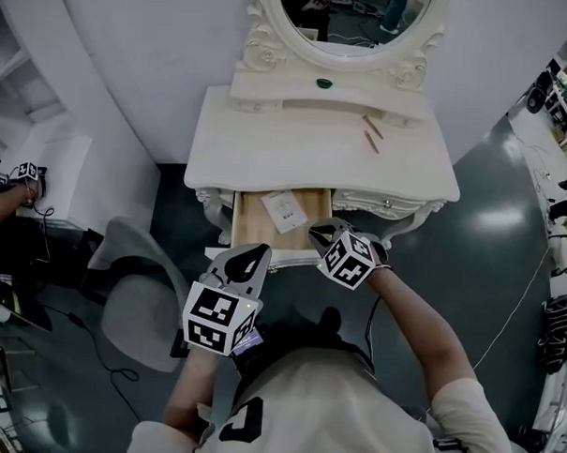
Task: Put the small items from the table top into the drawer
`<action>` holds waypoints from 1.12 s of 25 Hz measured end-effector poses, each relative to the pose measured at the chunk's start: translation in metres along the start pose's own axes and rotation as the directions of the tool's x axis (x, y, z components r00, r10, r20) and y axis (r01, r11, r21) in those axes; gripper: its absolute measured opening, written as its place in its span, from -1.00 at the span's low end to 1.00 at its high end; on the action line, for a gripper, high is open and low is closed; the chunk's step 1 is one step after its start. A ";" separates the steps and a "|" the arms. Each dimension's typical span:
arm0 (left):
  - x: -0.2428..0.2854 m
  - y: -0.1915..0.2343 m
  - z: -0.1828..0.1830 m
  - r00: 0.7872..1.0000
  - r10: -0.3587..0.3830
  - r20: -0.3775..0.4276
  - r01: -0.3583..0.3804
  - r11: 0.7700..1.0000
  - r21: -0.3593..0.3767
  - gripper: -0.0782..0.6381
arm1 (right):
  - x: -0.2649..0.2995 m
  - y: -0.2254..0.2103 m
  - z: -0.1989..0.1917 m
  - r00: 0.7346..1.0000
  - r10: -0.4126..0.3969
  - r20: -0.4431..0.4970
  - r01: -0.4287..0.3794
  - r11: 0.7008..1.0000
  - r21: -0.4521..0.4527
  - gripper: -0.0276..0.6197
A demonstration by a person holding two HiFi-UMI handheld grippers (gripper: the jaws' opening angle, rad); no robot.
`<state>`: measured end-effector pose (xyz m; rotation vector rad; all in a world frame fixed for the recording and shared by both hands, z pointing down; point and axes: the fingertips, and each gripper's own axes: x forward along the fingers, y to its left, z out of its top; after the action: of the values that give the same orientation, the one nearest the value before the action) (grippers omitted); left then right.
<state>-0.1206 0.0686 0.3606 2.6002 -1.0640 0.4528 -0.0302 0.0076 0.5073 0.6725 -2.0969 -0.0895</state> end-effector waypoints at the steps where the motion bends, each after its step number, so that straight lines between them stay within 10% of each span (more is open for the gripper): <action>1: 0.005 -0.003 0.002 1.000 -0.002 -0.005 0.003 1.000 0.006 -0.62 | -0.004 -0.005 -0.002 1.000 0.001 0.014 -0.002 0.999 0.036 -0.81; 10: 0.048 -0.024 0.025 0.999 0.048 0.012 -0.048 0.999 -0.010 -0.62 | -0.038 -0.053 -0.024 0.995 -0.009 0.098 -0.007 0.987 0.161 -0.81; 28: 0.121 -0.074 0.072 0.981 0.189 0.040 -0.187 0.982 -0.035 -0.62 | -0.082 -0.129 -0.068 0.974 0.049 0.221 -0.068 0.994 0.081 -0.81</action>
<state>0.0270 0.0159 0.3318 2.5037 -1.3277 0.4206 0.1150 -0.0486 0.4465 0.6785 -2.3427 -0.0389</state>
